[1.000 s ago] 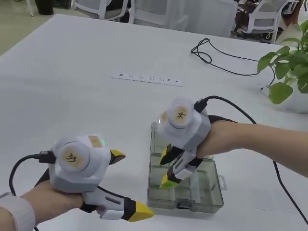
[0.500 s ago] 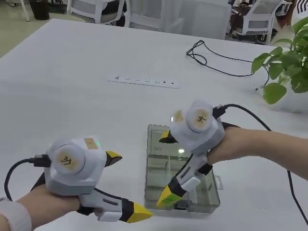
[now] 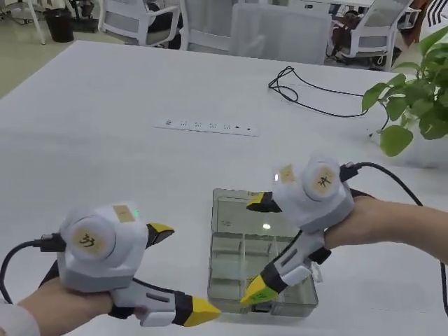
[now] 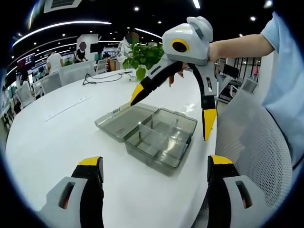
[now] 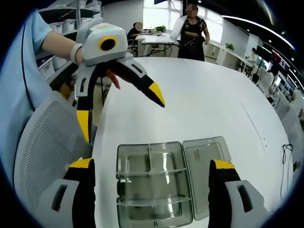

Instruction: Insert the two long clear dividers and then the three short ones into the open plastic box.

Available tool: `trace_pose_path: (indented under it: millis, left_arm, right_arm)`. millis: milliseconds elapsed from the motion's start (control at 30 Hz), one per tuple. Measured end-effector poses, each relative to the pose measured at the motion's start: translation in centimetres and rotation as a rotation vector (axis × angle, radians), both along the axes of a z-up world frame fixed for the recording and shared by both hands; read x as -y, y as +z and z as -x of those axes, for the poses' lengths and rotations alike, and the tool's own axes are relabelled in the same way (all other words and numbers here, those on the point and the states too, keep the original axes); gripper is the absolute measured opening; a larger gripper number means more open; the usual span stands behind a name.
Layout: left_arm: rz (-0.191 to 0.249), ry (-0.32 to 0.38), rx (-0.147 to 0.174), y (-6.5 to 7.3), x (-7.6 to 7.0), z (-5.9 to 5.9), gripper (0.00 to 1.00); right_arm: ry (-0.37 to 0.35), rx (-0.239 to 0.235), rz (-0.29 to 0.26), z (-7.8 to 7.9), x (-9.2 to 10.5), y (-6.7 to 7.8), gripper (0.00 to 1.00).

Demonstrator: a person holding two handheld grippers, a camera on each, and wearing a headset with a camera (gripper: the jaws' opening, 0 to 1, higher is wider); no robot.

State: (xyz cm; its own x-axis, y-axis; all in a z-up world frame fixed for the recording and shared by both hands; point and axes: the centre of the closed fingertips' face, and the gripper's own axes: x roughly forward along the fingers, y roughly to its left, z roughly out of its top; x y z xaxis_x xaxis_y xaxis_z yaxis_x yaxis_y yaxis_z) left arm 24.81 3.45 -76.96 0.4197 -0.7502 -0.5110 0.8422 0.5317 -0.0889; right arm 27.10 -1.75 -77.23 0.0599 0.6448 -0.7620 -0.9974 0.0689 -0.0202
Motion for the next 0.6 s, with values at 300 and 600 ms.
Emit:
trace_pose_path:
  millis: [300,600]
  left_arm:
    - [0.008,0.024,0.008,0.3,0.1,0.2,0.92]
    - [0.010,0.050,0.020,0.5,0.1,0.3,0.91]
  right_arm:
    - [-0.052,0.012,0.003,-0.1,3.8,0.3,1.00]
    - [-0.080,0.029,0.010,0.4,7.6,0.4,1.00]
